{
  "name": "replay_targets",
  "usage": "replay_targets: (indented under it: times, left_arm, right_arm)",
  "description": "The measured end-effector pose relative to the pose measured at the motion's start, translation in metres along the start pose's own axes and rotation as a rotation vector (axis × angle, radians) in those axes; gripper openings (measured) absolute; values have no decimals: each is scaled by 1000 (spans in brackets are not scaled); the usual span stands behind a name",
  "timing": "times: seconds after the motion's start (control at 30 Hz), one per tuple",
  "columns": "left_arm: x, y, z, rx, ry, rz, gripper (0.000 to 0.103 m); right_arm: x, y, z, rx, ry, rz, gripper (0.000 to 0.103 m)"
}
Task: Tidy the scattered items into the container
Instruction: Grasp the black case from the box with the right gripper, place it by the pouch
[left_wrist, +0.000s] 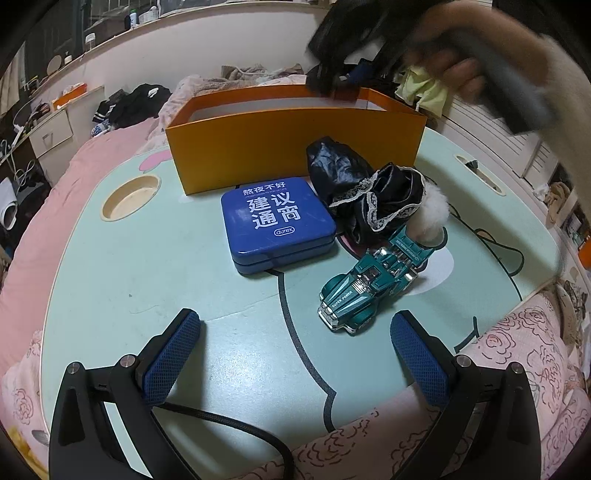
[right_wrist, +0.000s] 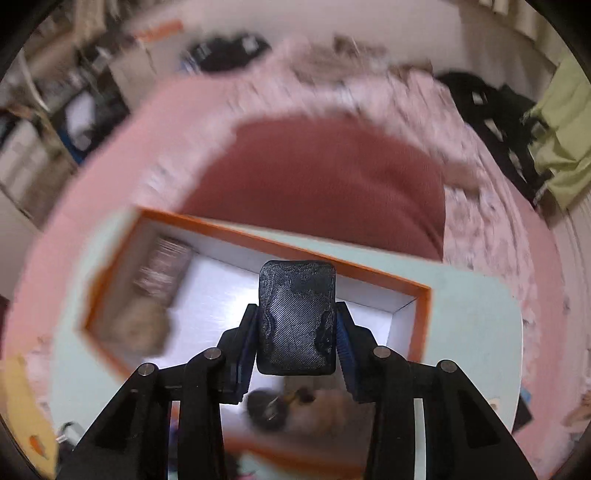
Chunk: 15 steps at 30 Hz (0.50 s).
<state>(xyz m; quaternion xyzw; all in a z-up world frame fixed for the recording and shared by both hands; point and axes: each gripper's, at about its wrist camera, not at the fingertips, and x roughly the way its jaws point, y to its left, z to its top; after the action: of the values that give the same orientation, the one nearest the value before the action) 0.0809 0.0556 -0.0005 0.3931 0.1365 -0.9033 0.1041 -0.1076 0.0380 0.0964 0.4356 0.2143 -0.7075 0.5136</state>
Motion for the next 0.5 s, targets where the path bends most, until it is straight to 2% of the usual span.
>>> replay_targets:
  times: [0.1, 0.17, 0.2, 0.27, 0.33, 0.43, 0.5]
  left_arm:
    - [0, 1, 0, -1, 0, 1, 103]
    - [0, 1, 0, -2, 0, 1, 103]
    - [0, 2, 0, -3, -1, 1, 103]
    - [0, 1, 0, -3, -1, 1, 103]
    - [0, 1, 0, -4, -1, 2, 103]
    - [0, 1, 0, -5, -2, 1, 103]
    - [0, 0, 0, -5, -2, 2, 103]
  right_arm:
    - [-39, 9, -24, -43, -58, 90, 38]
    - [-54, 24, -55, -84, -53, 144, 38]
    - [-53, 28, -60, -100, -45, 151, 38]
    - [-46, 32, -83, -143, -16, 135, 38]
    - [-29, 29, -100, -170, 4, 70, 38]
    - [-7, 23, -113, -168, 5, 12, 39]
    - [5, 17, -118, -169, 8, 6, 40]
